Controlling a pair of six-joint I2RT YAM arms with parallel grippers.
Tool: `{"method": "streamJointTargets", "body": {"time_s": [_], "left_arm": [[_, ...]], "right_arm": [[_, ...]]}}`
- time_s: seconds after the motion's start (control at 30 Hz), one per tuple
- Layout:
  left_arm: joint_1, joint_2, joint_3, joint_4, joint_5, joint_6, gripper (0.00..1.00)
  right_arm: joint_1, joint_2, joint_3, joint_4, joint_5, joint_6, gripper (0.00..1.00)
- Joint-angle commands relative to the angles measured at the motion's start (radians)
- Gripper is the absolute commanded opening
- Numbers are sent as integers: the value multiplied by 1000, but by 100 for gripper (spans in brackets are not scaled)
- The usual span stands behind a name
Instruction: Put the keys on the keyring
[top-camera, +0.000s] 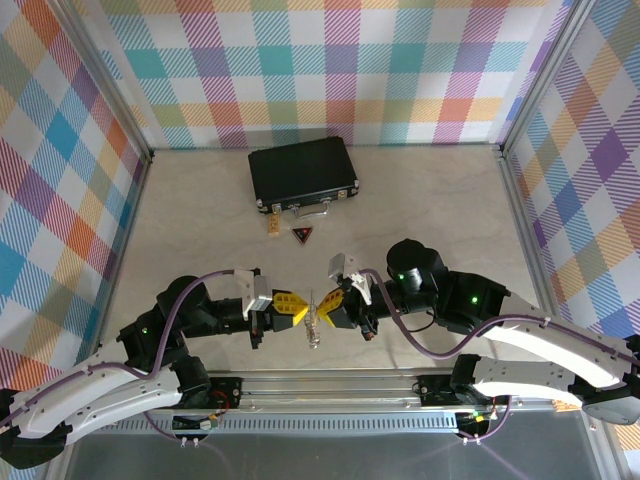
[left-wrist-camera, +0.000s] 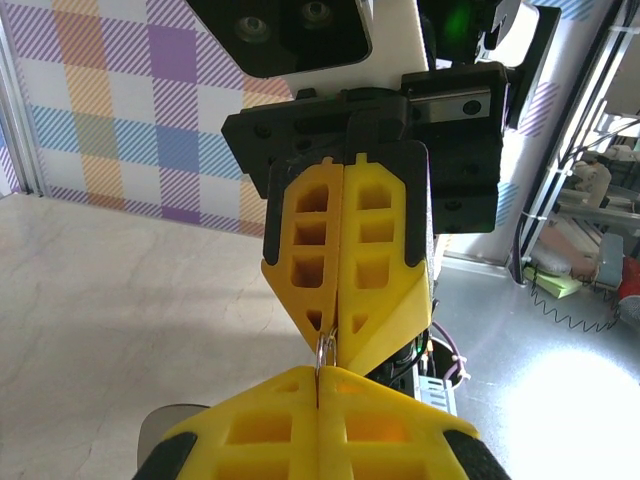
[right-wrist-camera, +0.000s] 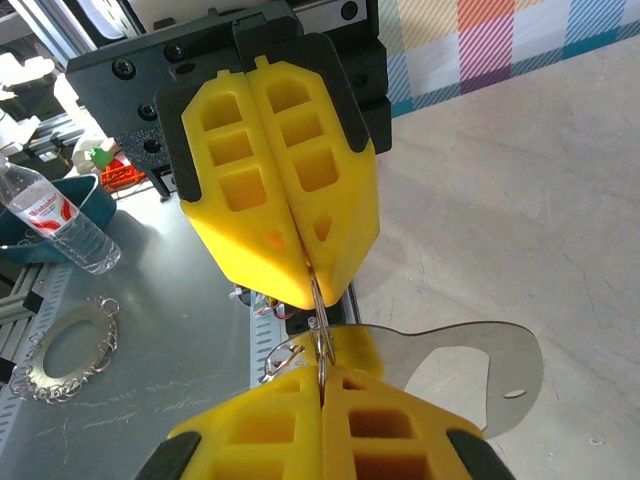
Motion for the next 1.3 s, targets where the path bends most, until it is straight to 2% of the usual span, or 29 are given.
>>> {"method": "streamJointTargets", "body": {"time_s": [0.0, 0.43, 0.97, 1.27], "left_arm": [[-8, 15, 27, -13, 8, 19, 0], [-8, 71, 89, -107, 13, 51, 0], [-9, 148, 144, -204, 39, 56, 0], [-9, 145, 147, -226, 33, 57, 0]], "right_arm": [[3, -16, 23, 45, -34, -14, 0], [5, 6, 83, -82, -19, -65, 0], [6, 15, 88, -102, -8, -91, 0], [5, 16, 84, -108, 42, -87, 0]]}}
